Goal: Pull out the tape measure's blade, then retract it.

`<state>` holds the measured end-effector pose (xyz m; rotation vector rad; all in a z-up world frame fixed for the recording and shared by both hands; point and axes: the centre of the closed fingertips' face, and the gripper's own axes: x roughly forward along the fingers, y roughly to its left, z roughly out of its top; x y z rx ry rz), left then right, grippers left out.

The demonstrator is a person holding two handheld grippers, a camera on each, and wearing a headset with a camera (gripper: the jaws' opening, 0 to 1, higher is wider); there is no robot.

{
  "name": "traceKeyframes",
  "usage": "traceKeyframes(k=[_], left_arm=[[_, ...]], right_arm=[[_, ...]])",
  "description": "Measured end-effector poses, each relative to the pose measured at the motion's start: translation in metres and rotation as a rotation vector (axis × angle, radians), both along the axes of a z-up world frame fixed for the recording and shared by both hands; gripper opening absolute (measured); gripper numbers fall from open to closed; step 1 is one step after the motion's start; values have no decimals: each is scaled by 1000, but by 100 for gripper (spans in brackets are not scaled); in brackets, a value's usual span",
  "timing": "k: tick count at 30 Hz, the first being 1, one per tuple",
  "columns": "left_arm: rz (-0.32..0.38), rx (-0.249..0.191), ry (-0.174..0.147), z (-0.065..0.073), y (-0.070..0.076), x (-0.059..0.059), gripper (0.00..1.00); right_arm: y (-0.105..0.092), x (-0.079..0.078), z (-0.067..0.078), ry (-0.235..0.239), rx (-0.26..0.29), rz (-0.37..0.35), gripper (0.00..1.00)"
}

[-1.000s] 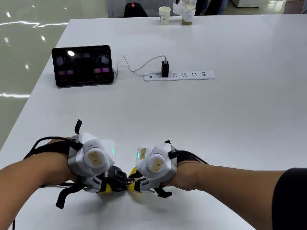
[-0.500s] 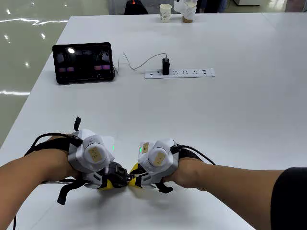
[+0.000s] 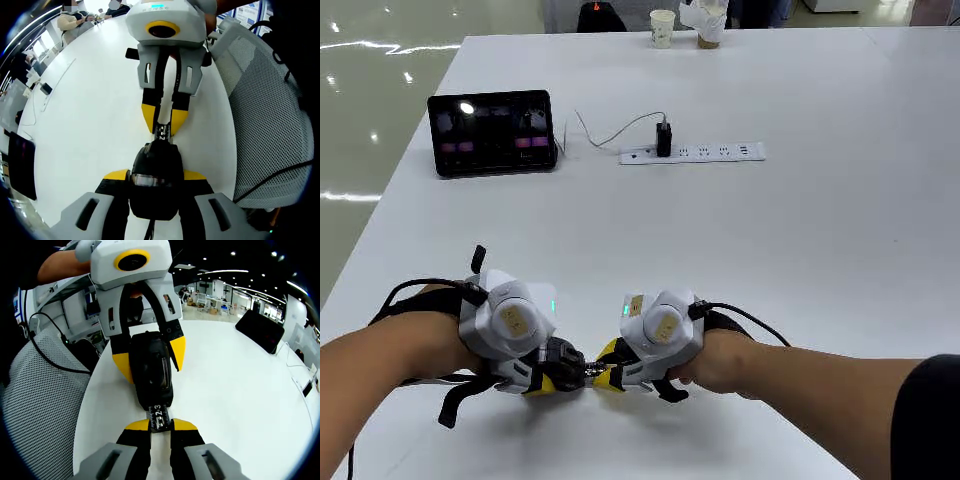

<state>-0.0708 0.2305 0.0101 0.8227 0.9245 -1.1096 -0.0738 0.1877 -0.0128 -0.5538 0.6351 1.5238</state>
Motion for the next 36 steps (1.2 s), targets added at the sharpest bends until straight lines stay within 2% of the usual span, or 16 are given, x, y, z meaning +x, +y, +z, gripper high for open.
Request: traceKeyframes(k=[3,8,21,36], left_arm=[[8,-3,2,0,0,1,32],[4,1,0,0,-1,0,32],[18,-13,-4,0,-2,1,32],[16,-22,-3,1,-3,1,32]], right_arm=[[-4,1,0,-3,-2,-7,11],[-6,0,1,19,0,-21,11],[-23,2,2,-1,-4,-9,11],[-33,3,0,-6,-21,8,11]])
